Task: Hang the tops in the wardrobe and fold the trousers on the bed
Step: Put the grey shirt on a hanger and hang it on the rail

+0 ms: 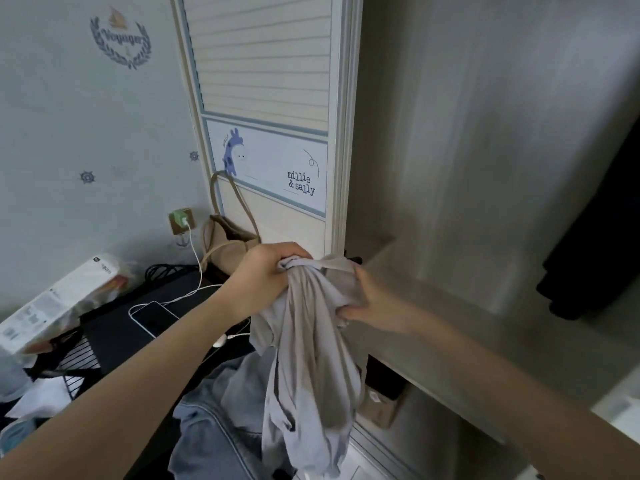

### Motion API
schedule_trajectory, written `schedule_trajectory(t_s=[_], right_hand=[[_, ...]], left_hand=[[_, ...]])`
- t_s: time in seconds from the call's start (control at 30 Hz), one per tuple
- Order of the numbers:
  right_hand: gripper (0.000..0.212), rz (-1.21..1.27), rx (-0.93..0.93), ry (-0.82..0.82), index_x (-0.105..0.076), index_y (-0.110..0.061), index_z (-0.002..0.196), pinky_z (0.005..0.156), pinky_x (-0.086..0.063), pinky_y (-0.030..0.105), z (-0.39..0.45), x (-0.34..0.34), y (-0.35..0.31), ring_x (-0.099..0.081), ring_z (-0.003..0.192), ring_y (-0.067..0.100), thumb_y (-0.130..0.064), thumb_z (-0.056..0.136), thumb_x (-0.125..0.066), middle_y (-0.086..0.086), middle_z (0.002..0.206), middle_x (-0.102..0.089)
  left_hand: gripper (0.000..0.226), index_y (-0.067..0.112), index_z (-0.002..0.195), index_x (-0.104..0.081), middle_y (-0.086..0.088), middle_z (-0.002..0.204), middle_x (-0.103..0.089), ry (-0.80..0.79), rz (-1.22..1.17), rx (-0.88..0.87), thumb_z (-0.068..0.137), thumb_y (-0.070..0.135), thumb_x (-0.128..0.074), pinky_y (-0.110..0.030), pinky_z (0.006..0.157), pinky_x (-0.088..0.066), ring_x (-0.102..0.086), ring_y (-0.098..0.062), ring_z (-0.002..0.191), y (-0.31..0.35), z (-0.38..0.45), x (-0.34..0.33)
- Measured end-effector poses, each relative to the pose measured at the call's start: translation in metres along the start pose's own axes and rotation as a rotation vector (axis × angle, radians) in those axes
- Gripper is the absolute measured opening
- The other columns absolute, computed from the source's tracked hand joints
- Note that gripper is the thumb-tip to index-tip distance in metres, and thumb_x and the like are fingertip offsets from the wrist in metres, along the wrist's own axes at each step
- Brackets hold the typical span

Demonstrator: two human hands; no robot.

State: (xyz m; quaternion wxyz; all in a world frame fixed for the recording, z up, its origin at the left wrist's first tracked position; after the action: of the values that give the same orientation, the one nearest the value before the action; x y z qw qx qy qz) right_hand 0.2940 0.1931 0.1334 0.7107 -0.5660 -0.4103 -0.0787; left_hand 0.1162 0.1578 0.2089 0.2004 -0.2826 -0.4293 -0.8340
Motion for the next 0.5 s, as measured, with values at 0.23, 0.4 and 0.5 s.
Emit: schedule_trajectory(t_s=[0.23,0.4,0.5], right_hand=[[0.013,0.235,-0.199,0.189,-0.055,-0.015,0.105,0.074,-0.054,0.035,0.004,0.056,-0.005,-0.063,0.092,0.017,-0.024,0.096,-0.052,0.003,0.105,-0.064],[0.009,0.35,-0.131,0.44,-0.053,-0.019,0.091,0.059,-0.045,0.027,-0.014,0.121,-0.045,-0.055,0.071,0.017,-0.017,0.096,-0.047,0.003,0.081,-0.056],[0.008,0.494,-0.047,0.485,-0.056,-0.016,0.085,0.057,-0.045,0.022,-0.028,0.146,-0.073,-0.059,0.067,0.011,-0.01,0.089,-0.059,0.0,0.074,-0.059]], left_hand=[[0.028,0.003,0.098,-0.073,-0.005,0.093,-0.071,-0.016,0.089,-0.057,0.078,-0.016,-0.068,-0.012,0.082,-0.046,-0.064,0.004,0.085,0.015,-0.001,0.035],[0.039,0.008,0.109,-0.072,0.007,0.097,-0.065,-0.024,0.27,-0.044,0.077,-0.014,-0.067,-0.002,0.079,-0.038,-0.063,-0.013,0.091,0.008,0.014,0.049],[0.041,0.007,0.104,-0.074,0.0,0.093,-0.068,-0.014,0.323,-0.045,0.073,-0.018,-0.062,-0.009,0.076,-0.042,-0.065,-0.024,0.09,0.008,0.029,0.047]])
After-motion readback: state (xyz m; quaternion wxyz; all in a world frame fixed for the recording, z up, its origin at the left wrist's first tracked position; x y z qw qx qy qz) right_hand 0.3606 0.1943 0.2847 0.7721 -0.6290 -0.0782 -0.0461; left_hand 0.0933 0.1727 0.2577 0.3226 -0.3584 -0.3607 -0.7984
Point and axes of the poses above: each hand's wrist, its own z-axis towards the middle knuckle, its own x-axis out of the back of the hand, y = z × x, the point moved 6 cm from there along z, towards the middle knuckle
